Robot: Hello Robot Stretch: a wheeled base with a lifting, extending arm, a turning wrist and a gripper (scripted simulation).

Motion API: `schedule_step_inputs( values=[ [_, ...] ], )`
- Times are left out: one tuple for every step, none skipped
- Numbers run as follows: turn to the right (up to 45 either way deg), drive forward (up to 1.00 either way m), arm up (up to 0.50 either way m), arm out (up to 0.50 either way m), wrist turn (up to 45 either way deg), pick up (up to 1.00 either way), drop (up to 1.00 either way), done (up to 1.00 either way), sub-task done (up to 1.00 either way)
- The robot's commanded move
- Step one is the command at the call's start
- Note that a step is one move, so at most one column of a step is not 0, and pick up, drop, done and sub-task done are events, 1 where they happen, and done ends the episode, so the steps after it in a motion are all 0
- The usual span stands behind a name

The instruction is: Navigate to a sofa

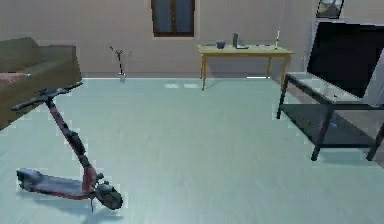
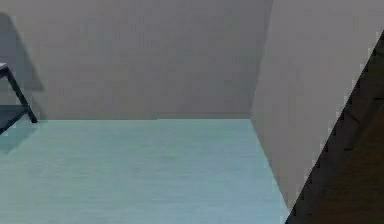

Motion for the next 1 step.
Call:
schedule_step_inputs(
  values=[
    [0.0, 1.00, 0.00, 0.00, 0.0, 0.00, 0.00, 0.00, 0.00]
  ],
)
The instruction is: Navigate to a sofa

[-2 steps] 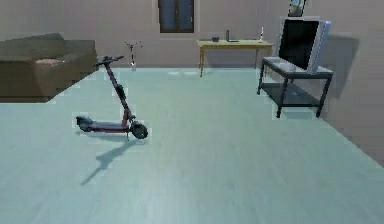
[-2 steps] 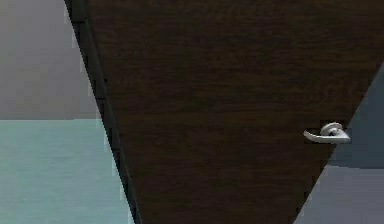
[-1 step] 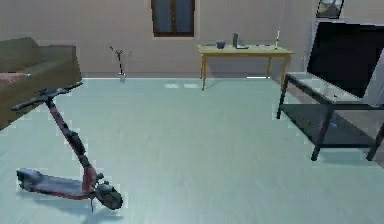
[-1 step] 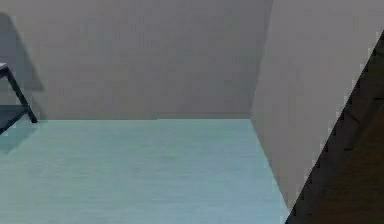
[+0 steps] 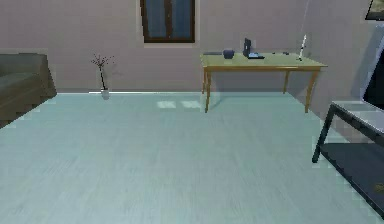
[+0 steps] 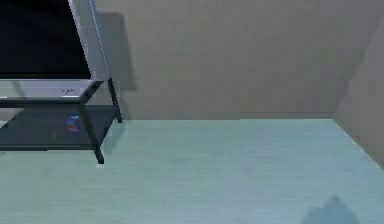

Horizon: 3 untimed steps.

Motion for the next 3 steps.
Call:
schedule_step_inputs(
  values=[
    [0.0, 0.50, 0.00, 0.00, 0.0, 0.00, 0.00, 0.00, 0.00],
    [-42.0, 0.00, 0.00, 0.00, 0.0, 0.00, 0.00, 0.00, 0.00],
    [0.0, 0.70, 0.00, 0.00, 0.0, 0.00, 0.00, 0.00, 0.00]
  ],
)
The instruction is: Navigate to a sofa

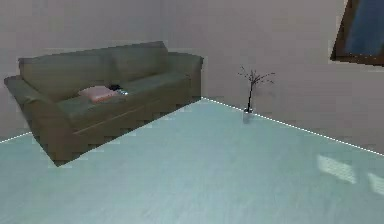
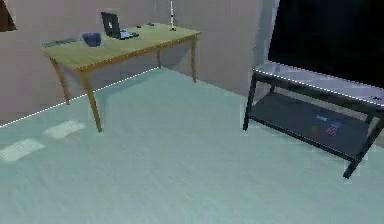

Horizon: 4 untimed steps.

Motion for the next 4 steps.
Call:
schedule_step_inputs(
  values=[
    [-45.0, 0.00, 0.00, 0.00, 0.0, 0.00, 0.00, 0.00, 0.00],
    [-3.0, 0.00, 0.00, 0.00, 0.0, 0.00, 0.00, 0.00, 0.00],
    [0.0, 1.00, 0.00, 0.00, 0.0, 0.00, 0.00, 0.00, 0.00],
    [0.0, 0.35, 0.00, 0.00, 0.0, 0.00, 0.00, 0.00, 0.00]
  ],
)
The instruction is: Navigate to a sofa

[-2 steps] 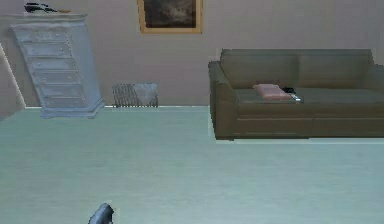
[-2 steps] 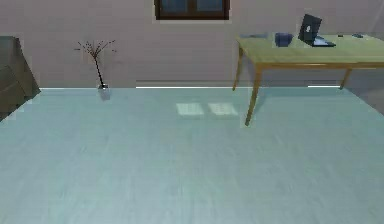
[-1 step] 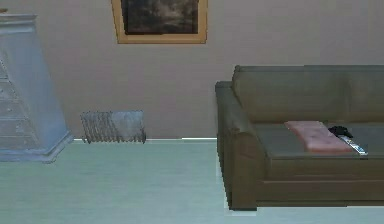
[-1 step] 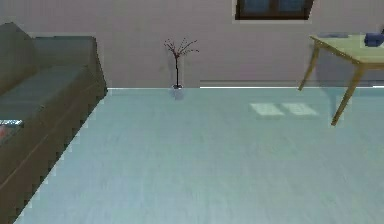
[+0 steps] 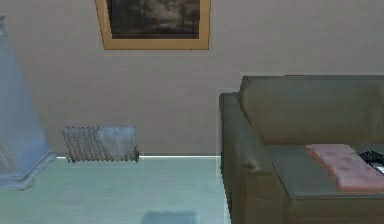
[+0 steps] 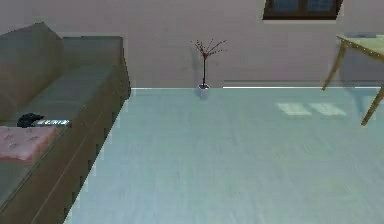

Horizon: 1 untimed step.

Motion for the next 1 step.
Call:
schedule_step_inputs(
  values=[
    [-9.0, 0.00, 0.00, 0.00, 0.0, 0.00, 0.00, 0.00, 0.00]
  ],
)
